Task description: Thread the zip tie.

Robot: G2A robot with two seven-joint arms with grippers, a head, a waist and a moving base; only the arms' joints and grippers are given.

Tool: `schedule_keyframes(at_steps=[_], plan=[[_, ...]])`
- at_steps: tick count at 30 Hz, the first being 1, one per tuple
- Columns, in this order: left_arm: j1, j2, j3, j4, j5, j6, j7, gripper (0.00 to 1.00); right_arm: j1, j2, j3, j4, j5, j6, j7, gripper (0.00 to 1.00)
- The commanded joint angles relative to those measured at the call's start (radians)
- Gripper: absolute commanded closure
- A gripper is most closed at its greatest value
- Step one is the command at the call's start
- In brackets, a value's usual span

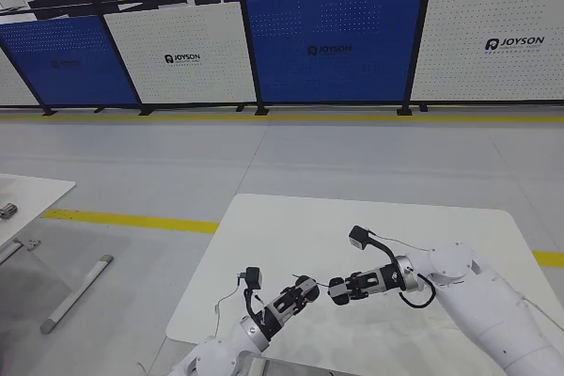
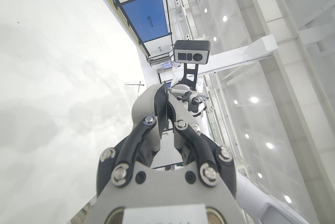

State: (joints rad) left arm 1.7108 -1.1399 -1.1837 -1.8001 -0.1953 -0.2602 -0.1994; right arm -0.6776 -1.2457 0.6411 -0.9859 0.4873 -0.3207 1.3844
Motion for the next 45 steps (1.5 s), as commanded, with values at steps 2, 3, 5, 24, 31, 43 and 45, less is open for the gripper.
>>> schedule_keyframes(at_steps=[2, 3, 5, 24, 31, 43, 45], plan=[[-0.002, 0.0, 0.002, 0.002, 0.002, 0.0, 0.0, 1.0, 0.0, 0.0, 0.0, 0.0, 0.0, 0.0, 0.0, 1.0], [-0.002, 0.0, 0.002, 0.003, 0.003, 0.0, 0.001, 1.0, 0.0, 0.0, 0.0, 0.0, 0.0, 0.0, 0.0, 1.0], [-0.003, -0.001, 0.004, 0.004, 0.004, 0.001, 0.003, 1.0, -0.014, 0.002, 0.003, -0.016, -0.011, 0.004, -0.028, 1.0], [-0.031, -0.008, 0.007, 0.014, 0.006, 0.093, 0.086, 1.0, -0.232, 0.123, 0.291, -0.254, -0.036, -0.019, 0.006, 0.0], [-0.031, -0.008, 0.007, 0.014, 0.006, 0.093, 0.086, 1.0, -0.232, 0.123, 0.291, -0.254, -0.036, -0.019, 0.006, 0.0], [0.001, -0.001, -0.057, -0.068, -0.085, 0.045, 0.037, 1.0, -0.232, 0.123, 0.291, -0.254, -0.036, -0.019, 0.006, 0.0], [0.024, 0.002, -0.089, -0.115, -0.129, 0.011, 0.03, 1.0, -0.232, 0.123, 0.291, -0.254, -0.036, -0.019, 0.006, 0.0]])
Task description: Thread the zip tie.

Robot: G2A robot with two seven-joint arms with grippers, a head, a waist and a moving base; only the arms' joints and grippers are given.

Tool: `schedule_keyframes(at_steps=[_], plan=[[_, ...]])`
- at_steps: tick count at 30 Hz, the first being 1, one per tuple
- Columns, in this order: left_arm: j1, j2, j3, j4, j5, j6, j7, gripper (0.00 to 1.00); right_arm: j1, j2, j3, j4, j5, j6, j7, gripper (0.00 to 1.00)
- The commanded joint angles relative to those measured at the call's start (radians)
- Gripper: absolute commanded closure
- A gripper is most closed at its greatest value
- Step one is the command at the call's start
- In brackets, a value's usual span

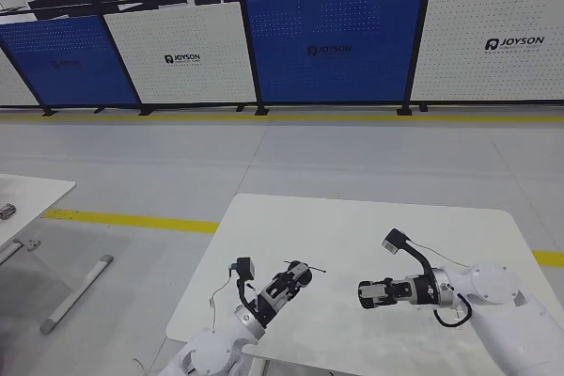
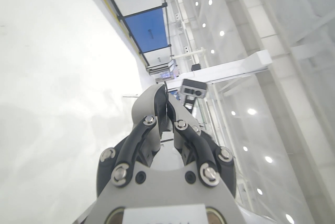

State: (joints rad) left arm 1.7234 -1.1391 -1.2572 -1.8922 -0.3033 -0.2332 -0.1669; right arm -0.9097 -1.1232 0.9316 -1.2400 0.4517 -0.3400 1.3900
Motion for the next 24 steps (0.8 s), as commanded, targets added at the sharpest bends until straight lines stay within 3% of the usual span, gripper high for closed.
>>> schedule_keyframes(at_steps=[1, 5, 7, 17, 20, 24], plan=[[0.029, 0.003, -0.035, -0.052, -0.043, -0.03, -0.006, 1.0, 0.0, 0.0, 0.0, 0.0, 0.0, 0.0, 0.0, 0.0], [0.083, 0.009, -0.091, -0.156, -0.123, -0.042, -0.048, 1.0, 0.0, 0.0, 0.0, 0.0, 0.0, 0.0, 0.0, 0.0], [0.105, 0.011, -0.118, -0.198, -0.212, -0.03, -0.075, 1.0, 0.0, 0.0, 0.0, 0.0, 0.0, 0.0, 0.0, 0.0], [0.102, 0.011, -0.117, -0.194, -0.204, -0.028, -0.069, 1.0, 0.0, 0.0, 0.0, 0.0, 0.0, 0.0, 0.0, 0.0], [0.084, 0.008, -0.097, -0.16, -0.114, -0.035, -0.031, 1.0, 0.0, 0.0, 0.0, 0.0, 0.0, 0.0, 0.0, 0.0], [0.046, 0.001, -0.038, -0.084, 0.068, -0.02, 0.032, 1.0, 0.0, 0.0, 0.0, 0.0, 0.0, 0.0, 0.0, 0.0]])
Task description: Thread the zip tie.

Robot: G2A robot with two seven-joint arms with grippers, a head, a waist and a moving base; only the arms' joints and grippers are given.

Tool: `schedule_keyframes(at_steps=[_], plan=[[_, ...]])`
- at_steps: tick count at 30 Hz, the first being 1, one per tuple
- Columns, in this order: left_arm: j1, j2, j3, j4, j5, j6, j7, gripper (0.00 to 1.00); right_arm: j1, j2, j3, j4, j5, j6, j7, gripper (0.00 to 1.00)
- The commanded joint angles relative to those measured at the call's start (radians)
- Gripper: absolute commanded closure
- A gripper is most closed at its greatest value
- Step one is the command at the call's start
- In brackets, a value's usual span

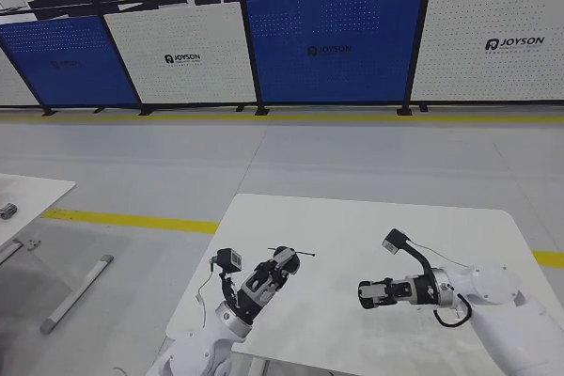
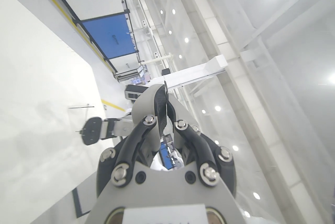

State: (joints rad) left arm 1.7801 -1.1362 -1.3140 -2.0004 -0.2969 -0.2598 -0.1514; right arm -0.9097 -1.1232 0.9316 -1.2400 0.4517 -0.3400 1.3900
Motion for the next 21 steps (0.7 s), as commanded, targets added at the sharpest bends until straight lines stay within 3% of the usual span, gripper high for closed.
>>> schedule_keyframes(at_steps=[1, 6, 10, 12, 21], plan=[[-0.02, -0.004, 0.033, 0.039, 0.09, 0.011, 0.027, 1.0, 0.0, 0.0, 0.0, 0.0, 0.0, 0.0, 0.0, 0.0], [-0.068, -0.01, 0.083, 0.139, 0.23, 0.049, 0.066, 1.0, 0.0, 0.0, 0.0, 0.0, 0.0, 0.0, 0.0, 0.0], [-0.101, -0.018, 0.117, 0.209, 0.352, 0.067, 0.156, 1.0, 0.0, 0.0, 0.0, 0.0, 0.0, 0.0, 0.0, 0.0], [-0.103, -0.023, 0.139, 0.216, 0.328, 0.07, 0.175, 1.0, 0.0, 0.0, 0.0, 0.0, 0.0, 0.0, 0.0, 0.0], [-0.103, -0.023, 0.139, 0.216, 0.328, 0.07, 0.175, 1.0, 0.0, 0.0, 0.0, 0.0, 0.0, 0.0, 0.0, 0.0]])
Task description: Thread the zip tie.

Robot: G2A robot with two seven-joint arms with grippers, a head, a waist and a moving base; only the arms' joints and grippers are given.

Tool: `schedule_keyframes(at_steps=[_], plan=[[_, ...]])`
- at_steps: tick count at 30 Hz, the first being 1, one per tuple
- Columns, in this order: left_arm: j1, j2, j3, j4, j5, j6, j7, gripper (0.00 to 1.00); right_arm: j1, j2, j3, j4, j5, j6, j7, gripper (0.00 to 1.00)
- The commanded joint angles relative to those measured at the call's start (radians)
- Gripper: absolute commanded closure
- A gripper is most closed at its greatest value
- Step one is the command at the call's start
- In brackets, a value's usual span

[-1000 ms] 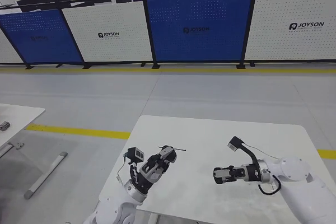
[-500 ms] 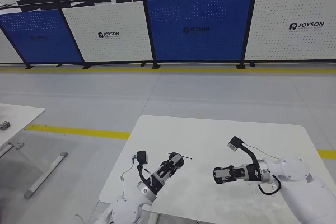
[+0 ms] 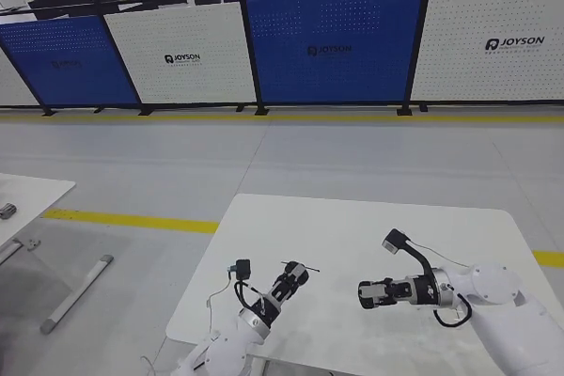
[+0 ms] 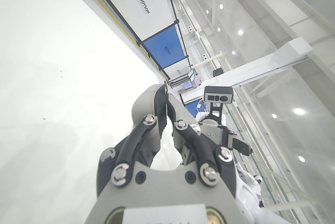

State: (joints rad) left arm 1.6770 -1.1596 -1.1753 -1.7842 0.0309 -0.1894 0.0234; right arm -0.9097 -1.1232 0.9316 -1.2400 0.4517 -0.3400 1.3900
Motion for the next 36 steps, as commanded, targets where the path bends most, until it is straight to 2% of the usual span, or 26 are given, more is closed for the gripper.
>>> schedule_keyframes(at_steps=[1, 3, 5, 7, 9, 11, 14, 17, 18, 19, 28, 30, 33, 36], plan=[[0.0, 0.0, 0.0, 0.0, 0.0, 0.0, 0.0, 1.0, 0.0, 0.0, 0.0, 0.0, 0.0, 0.0, 0.0, 0.0], [-0.008, -0.001, 0.006, 0.001, -0.016, 0.008, -0.02, 1.0, 0.0, 0.0, 0.0, 0.0, 0.0, 0.0, 0.0, 0.0], [-0.012, -0.002, 0.0, -0.011, -0.032, -0.006, -0.019, 1.0, 0.0, 0.0, 0.0, 0.0, 0.0, 0.0, 0.0, 0.0], [0.001, -0.001, -0.015, -0.044, -0.071, -0.025, -0.029, 1.0, 0.0, 0.0, 0.0, 0.0, 0.0, 0.0, 0.0, 0.0], [0.018, 0.0, -0.038, -0.084, -0.092, -0.054, -0.013, 1.0, 0.0, 0.0, 0.0, 0.0, 0.0, 0.0, 0.0, 0.0], [0.046, 0.001, -0.067, -0.134, -0.095, -0.104, 0.029, 1.0, 0.0, 0.0, 0.0, 0.0, 0.0, 0.0, 0.0, 0.0], [0.098, 0.005, -0.101, -0.225, -0.136, -0.151, 0.033, 1.0, 0.0, 0.0, 0.0, 0.0, 0.0, 0.0, 0.0, 0.0], [0.151, 0.009, -0.139, -0.309, -0.199, -0.151, -0.012, 1.0, 0.0, 0.0, 0.0, 0.0, 0.0, 0.0, 0.0, 0.0], [0.165, 0.011, -0.153, -0.318, -0.213, -0.151, -0.025, 1.0, 0.0, 0.0, 0.0, 0.0, 0.0, 0.0, 0.0, 0.0], [0.172, 0.012, -0.161, -0.321, -0.225, -0.151, -0.03, 1.0, 0.0, 0.0, 0.0, 0.0, 0.0, 0.0, 0.0, 0.0], [0.172, 0.012, -0.161, -0.321, -0.225, -0.151, -0.03, 1.0, 0.0, 0.0, 0.0, 0.0, 0.0, 0.0, 0.0, 0.0], [0.162, 0.011, -0.154, -0.317, -0.215, -0.135, -0.036, 1.0, 0.0, 0.0, 0.0, 0.0, 0.0, 0.0, 0.0, 0.0], [0.151, 0.009, -0.15, -0.306, -0.159, -0.104, -0.027, 1.0, 0.0, 0.0, 0.0, 0.0, 0.0, 0.0, 0.0, 0.0], [0.139, 0.004, -0.126, -0.286, -0.042, -0.085, 0.046, 1.0, 0.0, 0.0, 0.0, 0.0, 0.0, 0.0, 0.0, 0.0]])
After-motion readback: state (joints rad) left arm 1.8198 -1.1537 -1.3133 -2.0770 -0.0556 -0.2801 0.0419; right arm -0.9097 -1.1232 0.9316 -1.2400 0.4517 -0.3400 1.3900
